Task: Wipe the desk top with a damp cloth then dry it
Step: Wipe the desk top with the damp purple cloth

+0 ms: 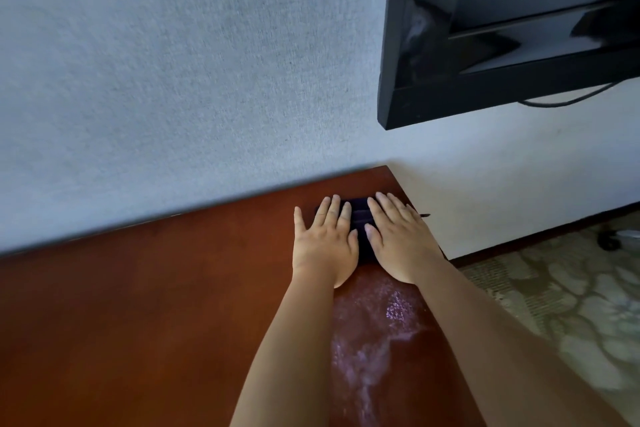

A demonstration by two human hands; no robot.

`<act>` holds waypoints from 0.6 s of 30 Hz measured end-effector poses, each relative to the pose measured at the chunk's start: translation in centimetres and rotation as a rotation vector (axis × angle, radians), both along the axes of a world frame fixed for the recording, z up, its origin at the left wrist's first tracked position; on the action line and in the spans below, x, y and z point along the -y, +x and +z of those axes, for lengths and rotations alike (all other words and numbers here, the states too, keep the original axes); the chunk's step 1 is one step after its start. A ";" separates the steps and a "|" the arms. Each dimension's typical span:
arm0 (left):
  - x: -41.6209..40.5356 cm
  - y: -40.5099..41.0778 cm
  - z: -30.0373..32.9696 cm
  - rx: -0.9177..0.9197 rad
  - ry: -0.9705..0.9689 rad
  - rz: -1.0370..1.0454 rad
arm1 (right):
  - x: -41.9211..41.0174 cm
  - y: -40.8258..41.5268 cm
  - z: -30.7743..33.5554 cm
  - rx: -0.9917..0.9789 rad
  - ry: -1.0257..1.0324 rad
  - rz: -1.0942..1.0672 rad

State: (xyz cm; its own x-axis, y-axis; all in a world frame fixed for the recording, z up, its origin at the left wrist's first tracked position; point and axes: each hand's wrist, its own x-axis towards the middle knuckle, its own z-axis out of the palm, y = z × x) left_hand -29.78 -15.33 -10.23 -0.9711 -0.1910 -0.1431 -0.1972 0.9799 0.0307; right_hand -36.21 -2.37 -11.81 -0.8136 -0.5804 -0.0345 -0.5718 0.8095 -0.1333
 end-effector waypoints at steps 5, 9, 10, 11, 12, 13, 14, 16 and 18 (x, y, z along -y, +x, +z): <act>0.6 -2.6 0.0 -0.013 -0.012 -0.019 | 0.5 -2.6 0.2 0.008 0.005 0.008; 1.2 -5.4 -0.2 -0.038 0.002 -0.007 | 1.2 -5.6 0.3 -0.001 0.003 0.011; 1.4 -6.1 -0.2 -0.044 0.007 -0.007 | 1.5 -6.2 0.3 -0.002 0.004 0.017; 1.5 -6.6 -0.2 -0.046 0.011 -0.005 | 1.6 -6.8 0.3 -0.002 0.008 0.020; 1.6 -7.1 -0.3 -0.049 0.014 -0.002 | 1.8 -7.3 0.3 0.000 0.010 0.020; 1.7 -7.5 -0.3 -0.050 0.015 -0.001 | 1.9 -7.6 0.3 0.001 0.010 0.019; 1.8 -7.7 -0.3 -0.052 0.012 0.001 | 1.9 -7.9 0.3 0.003 0.008 0.015; 1.9 -8.0 -0.3 -0.055 0.010 0.003 | 2.1 -8.2 0.3 0.009 0.003 0.005; 1.8 -8.1 -0.3 -0.052 0.019 0.009 | 2.2 -8.2 0.3 0.020 -0.001 -0.002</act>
